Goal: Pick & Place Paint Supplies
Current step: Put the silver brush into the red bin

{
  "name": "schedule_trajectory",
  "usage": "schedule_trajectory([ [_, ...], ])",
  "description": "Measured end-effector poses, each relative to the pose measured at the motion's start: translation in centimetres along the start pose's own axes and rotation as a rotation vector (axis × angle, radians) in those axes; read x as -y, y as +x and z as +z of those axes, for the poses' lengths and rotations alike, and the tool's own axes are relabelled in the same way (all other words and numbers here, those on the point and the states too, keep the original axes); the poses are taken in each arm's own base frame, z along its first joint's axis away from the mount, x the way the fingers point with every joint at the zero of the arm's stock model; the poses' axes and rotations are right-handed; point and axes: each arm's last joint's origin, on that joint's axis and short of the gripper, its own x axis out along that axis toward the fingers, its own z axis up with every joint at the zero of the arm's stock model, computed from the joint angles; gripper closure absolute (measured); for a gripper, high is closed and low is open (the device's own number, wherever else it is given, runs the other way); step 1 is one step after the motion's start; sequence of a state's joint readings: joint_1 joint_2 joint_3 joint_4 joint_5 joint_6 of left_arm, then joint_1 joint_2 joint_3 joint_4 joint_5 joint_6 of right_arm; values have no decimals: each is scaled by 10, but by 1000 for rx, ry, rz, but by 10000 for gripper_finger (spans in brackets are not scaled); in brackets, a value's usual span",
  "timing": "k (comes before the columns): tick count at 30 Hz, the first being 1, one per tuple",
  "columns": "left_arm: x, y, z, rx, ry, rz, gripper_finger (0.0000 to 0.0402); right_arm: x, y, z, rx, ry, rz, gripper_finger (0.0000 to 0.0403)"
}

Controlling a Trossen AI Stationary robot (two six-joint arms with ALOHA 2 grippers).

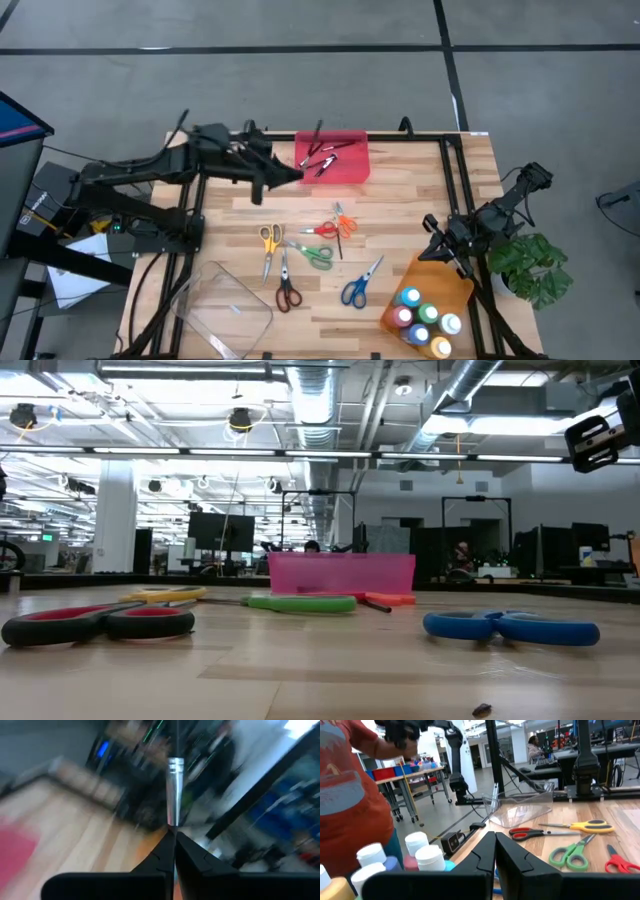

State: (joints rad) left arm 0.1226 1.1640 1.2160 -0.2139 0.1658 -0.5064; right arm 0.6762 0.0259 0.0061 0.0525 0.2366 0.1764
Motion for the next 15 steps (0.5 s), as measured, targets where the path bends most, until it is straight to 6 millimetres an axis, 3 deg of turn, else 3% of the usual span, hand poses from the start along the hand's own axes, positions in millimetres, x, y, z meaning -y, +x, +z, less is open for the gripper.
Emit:
schedule_trajectory([
  [5,16,-26,17,148,28,-91,401,0,0,0,-2,0,3,394],
  [15,50,-56,36,350,110,-423,401,0,0,0,-3,-1,0,394],
])
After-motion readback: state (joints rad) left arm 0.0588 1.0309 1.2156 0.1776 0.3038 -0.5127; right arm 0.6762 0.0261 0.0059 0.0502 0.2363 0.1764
